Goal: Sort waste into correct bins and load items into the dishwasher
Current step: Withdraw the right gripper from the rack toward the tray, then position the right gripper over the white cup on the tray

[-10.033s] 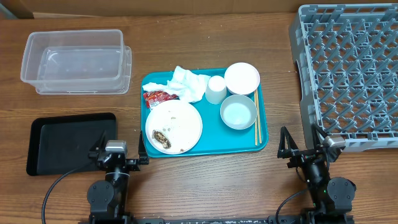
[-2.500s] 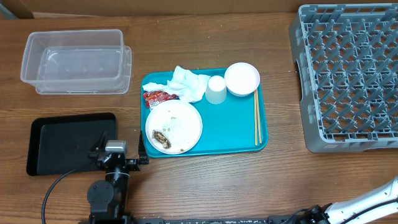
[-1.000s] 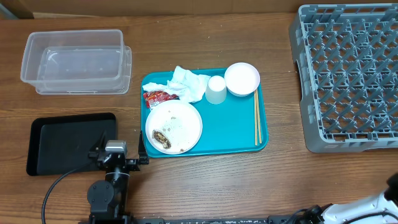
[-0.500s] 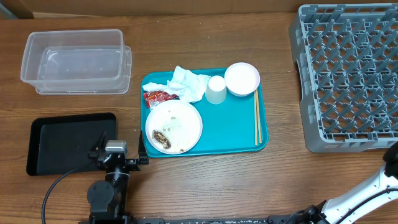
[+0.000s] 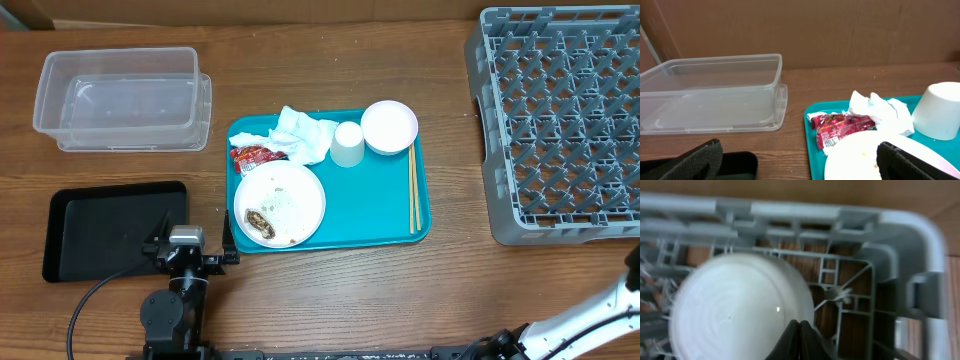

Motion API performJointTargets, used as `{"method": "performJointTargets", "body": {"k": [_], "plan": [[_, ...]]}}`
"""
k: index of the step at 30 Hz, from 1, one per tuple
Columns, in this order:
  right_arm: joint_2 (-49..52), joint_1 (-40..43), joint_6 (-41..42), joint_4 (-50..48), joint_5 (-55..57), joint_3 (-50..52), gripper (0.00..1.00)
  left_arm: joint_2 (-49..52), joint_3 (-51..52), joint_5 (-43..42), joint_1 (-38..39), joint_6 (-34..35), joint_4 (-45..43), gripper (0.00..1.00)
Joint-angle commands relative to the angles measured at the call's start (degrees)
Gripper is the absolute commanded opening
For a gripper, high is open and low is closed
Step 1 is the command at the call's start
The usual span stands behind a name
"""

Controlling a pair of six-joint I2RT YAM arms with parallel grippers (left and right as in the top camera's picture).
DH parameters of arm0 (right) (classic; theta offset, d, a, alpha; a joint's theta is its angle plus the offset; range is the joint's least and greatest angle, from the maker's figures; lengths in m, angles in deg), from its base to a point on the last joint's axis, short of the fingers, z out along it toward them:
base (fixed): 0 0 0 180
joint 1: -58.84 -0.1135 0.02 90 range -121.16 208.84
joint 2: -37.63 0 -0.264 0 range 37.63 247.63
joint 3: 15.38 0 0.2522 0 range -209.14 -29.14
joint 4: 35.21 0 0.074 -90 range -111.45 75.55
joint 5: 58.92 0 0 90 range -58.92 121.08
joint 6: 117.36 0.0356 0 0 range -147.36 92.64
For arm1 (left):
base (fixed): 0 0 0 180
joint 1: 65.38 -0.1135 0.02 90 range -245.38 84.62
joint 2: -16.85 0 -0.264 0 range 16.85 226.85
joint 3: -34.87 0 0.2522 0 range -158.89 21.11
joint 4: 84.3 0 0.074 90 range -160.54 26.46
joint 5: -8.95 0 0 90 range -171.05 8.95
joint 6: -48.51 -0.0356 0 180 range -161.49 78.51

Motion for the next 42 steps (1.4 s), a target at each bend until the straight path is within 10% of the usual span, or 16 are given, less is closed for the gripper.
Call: {"method": "performJointTargets", "body": {"k": [1,12,17,26,42], "plan": [[-10.84,0.11,5.53,-0.76,-8.74,-0.57,0.13,-0.61,0.31,0.35,-0.57,0.37,0.00,1.00],[-24.22,-8.96,-4.22,15.08,-68.87,-0.57,0.33,-0.59,0.31,0.35,-0.57,0.37,0.00,1.00],[-23.78,-29.29,-15.63,28.76,-50.71,-0.46,0.64,-0.59,0.31,0.35,-0.57,0.37,0.00,1.00],[-16.44,-63.71,-7.56,27.54,-9.64,-0.46,0.70,-0.59,0.31,0.35,-0.57,0.37,0.00,1.00],[0.09,-69.68,-0.31,21.20,-6.62,-0.46,0.60,-0.59,0.31,0.35,-0.57,0.37,0.00,1.00]]}}
